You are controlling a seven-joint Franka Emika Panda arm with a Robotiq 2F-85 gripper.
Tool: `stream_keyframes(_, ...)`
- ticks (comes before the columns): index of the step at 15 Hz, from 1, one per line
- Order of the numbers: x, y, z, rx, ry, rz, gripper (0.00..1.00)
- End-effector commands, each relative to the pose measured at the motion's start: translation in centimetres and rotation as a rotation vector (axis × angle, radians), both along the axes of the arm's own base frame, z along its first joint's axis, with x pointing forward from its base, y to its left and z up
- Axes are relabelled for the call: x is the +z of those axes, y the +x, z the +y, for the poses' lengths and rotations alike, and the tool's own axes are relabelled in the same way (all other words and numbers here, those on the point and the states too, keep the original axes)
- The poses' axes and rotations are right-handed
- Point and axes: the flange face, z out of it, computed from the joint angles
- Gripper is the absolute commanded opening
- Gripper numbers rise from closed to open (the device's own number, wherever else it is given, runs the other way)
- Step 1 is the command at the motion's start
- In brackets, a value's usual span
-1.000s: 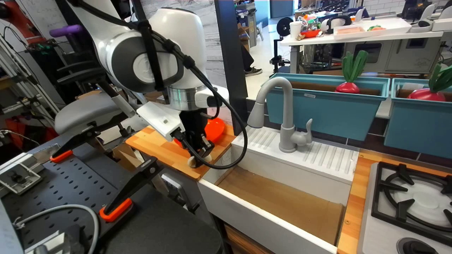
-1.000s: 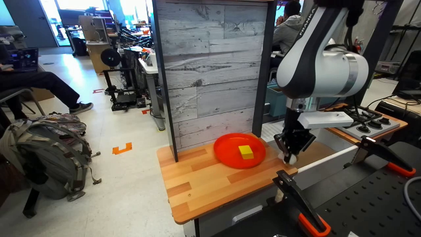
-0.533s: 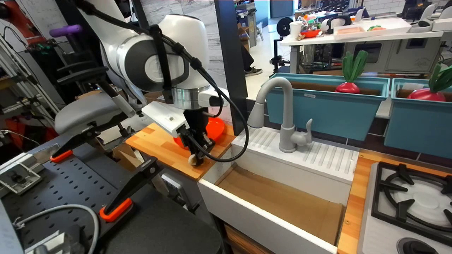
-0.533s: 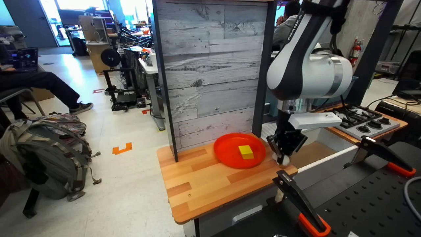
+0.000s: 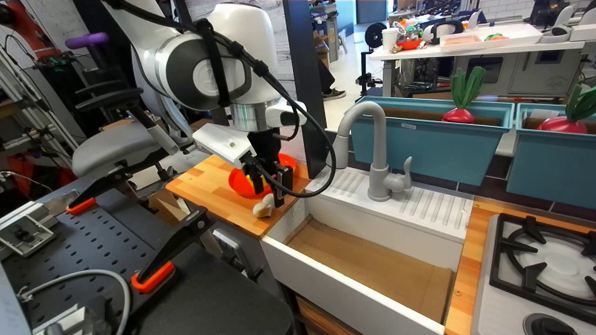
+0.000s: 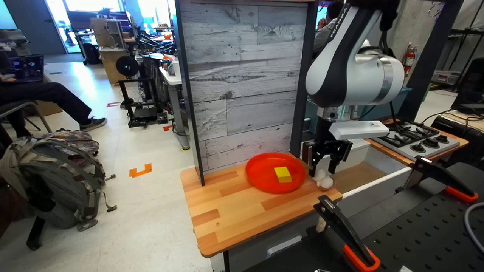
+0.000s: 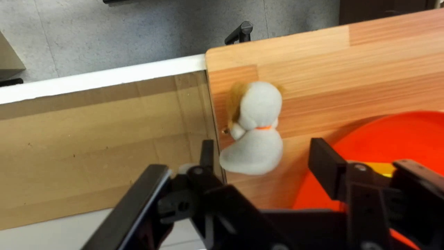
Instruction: Move the white object to the right
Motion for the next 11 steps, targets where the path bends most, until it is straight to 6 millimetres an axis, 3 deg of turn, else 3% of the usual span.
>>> stream_keyframes(1,3.0,-0.5,0.2,0.018,-0.018,-0.071,0.99)
stream_keyframes(7,9.4,-4.1,3.1,0.122,-0.052,-0.111,1.00)
stream_keyframes(8,6.6,-1.7,1.9,0.074,-0.026,-0.115,1.00)
stream_keyframes(11,8.8,-3.2,3.3,0.113,-0.036,-0.118,1.00)
